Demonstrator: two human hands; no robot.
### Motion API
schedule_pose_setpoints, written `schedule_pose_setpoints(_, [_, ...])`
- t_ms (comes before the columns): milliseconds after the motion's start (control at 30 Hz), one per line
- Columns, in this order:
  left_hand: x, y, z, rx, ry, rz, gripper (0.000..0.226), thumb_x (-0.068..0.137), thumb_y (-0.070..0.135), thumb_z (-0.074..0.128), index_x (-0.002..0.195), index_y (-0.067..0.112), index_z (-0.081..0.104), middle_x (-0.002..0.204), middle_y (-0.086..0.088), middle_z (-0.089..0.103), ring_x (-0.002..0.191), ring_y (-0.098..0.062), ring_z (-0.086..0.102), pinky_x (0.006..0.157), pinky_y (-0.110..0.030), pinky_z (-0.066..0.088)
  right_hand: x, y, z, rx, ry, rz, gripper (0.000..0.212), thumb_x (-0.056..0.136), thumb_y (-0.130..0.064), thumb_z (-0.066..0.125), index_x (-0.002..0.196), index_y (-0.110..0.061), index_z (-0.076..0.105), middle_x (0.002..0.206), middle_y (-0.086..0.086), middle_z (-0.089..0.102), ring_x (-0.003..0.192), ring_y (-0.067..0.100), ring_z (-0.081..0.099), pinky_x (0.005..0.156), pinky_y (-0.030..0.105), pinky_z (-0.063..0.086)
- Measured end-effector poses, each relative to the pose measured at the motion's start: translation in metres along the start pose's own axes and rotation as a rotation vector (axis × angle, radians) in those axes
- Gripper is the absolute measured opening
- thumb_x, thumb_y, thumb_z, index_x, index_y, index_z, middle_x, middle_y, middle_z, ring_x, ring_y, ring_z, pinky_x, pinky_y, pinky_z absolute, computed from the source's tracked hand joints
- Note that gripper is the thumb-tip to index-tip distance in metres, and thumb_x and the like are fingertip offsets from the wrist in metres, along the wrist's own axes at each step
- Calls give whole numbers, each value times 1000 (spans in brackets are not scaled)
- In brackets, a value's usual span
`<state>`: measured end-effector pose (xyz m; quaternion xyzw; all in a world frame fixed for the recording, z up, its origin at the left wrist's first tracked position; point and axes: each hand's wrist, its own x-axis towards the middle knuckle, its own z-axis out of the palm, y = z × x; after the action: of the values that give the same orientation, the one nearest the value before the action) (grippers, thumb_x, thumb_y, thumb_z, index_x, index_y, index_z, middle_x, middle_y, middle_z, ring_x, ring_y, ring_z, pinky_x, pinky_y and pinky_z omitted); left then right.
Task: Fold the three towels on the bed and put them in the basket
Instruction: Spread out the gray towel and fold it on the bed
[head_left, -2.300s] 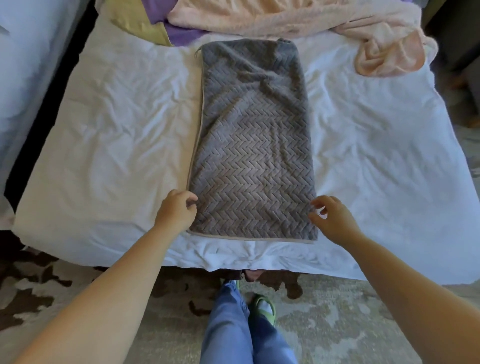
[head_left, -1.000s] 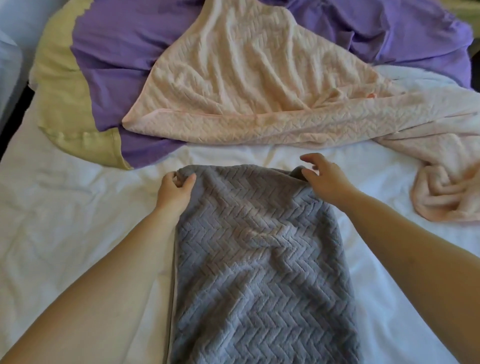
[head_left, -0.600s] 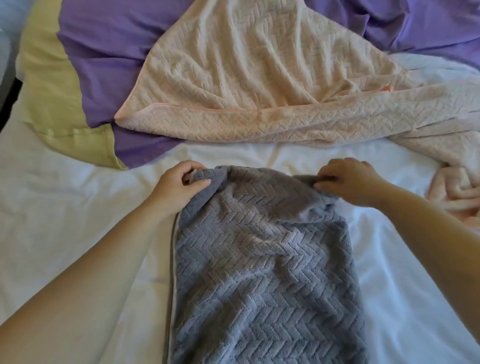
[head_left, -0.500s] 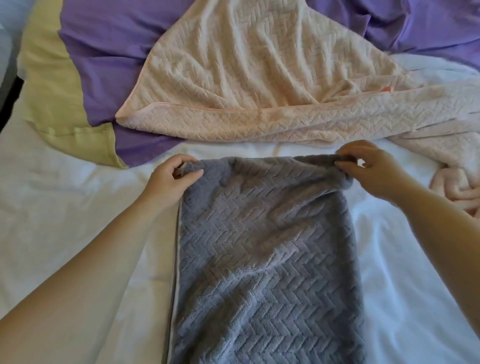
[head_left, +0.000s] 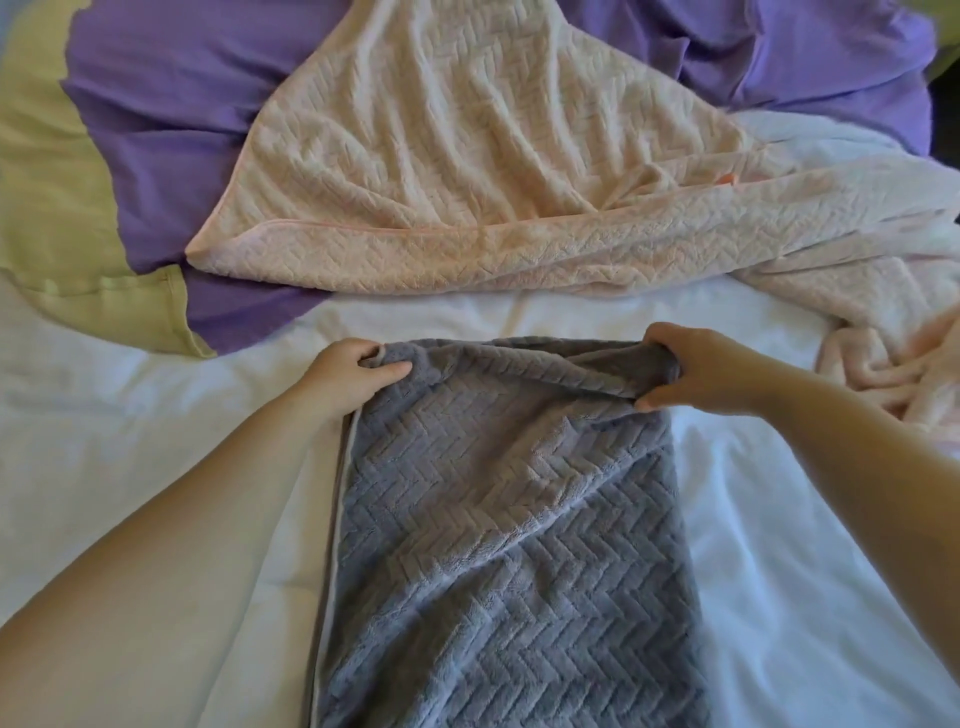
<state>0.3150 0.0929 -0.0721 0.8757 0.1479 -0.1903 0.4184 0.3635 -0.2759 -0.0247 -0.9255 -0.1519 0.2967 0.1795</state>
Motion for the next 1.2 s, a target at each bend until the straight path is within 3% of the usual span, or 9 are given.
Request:
schedule_pose_setpoints(100, [4, 3, -11, 43, 165, 85, 33, 82, 24, 72, 64, 12, 47, 74, 1, 46, 72, -16, 47, 64, -27, 31, 5, 5, -11, 21, 155, 26, 35, 75, -28, 78, 95, -22, 50, 81, 2, 56, 68, 12, 49, 54, 27, 35])
schedule_pose_setpoints(200, [10, 2, -28, 69, 380, 74, 26, 79, 25, 76, 99, 11, 67, 102, 7, 53, 93, -8, 48, 70, -13, 30, 12, 4, -14, 21, 299, 29, 28, 83, -28, 70, 98, -20, 48, 74, 1, 54, 62, 13, 49, 51, 27, 35])
schedule_pose_setpoints(367, [15, -12, -25, 132, 393, 103, 16, 78, 21, 77, 78, 12, 64, 74, 2, 53, 72, -13, 48, 60, -24, 29, 27, -5, 4, 222, 407, 25, 33, 87, -27, 65, 103, -28, 36, 64, 5, 56, 52, 21, 54, 48, 31, 43])
schedule_pose_setpoints(467, [18, -16, -21, 85, 377, 82, 19, 79, 21, 76, 75, 15, 59, 74, 1, 54, 60, -4, 46, 57, -29, 35, 30, 4, 10, 339, 297, 48, 29, 85, -20, 69, 102, -30, 47, 85, -2, 61, 64, 10, 58, 55, 20, 42])
schedule_pose_setpoints(633, [21, -17, -17, 2, 378, 41, 14, 81, 16, 74, 85, 16, 60, 78, 7, 55, 80, -13, 50, 61, -25, 36, 30, 12, 10, 461, 270, 82, 34, 78, -7, 74, 105, -24, 61, 93, 5, 68, 80, 16, 64, 74, 22, 48])
schedule_pose_setpoints(800, [26, -22, -18, -41, 394, 9, 18, 83, 13, 71, 100, 9, 67, 105, 3, 55, 94, -14, 52, 78, -24, 36, 31, 16, -21, 646, 201, 47, 8, 84, -14, 68, 86, -22, 70, 63, -3, 58, 55, 6, 46, 60, 22, 38])
schedule_pose_setpoints(933, [33, -28, -22, -82, 358, -35, 26, 83, 17, 71, 107, 9, 67, 119, -3, 59, 108, -19, 56, 88, -29, 42, 32, 12, -45, 703, 154, -7, 7, 84, -25, 63, 80, -20, 66, 60, -10, 52, 53, 3, 42, 59, 20, 38])
schedule_pose_setpoints(1033, [34, -31, -24, -143, 326, -60, 25, 84, 18, 71, 107, 9, 66, 122, -7, 62, 111, -24, 58, 95, -36, 44, 33, 6, -50, 889, -19, -52, 13, 82, -33, 57, 83, -21, 61, 68, -5, 52, 50, 6, 45, 48, 14, 38])
schedule_pose_setpoints(1200, [32, -31, -30, -240, 313, -101, 27, 85, 17, 69, 110, 10, 67, 117, -8, 65, 105, -21, 60, 87, -29, 43, 38, 2, -42, 930, -118, -33, 17, 84, -39, 53, 76, -24, 51, 59, -6, 40, 45, 8, 28, 45, 18, 25])
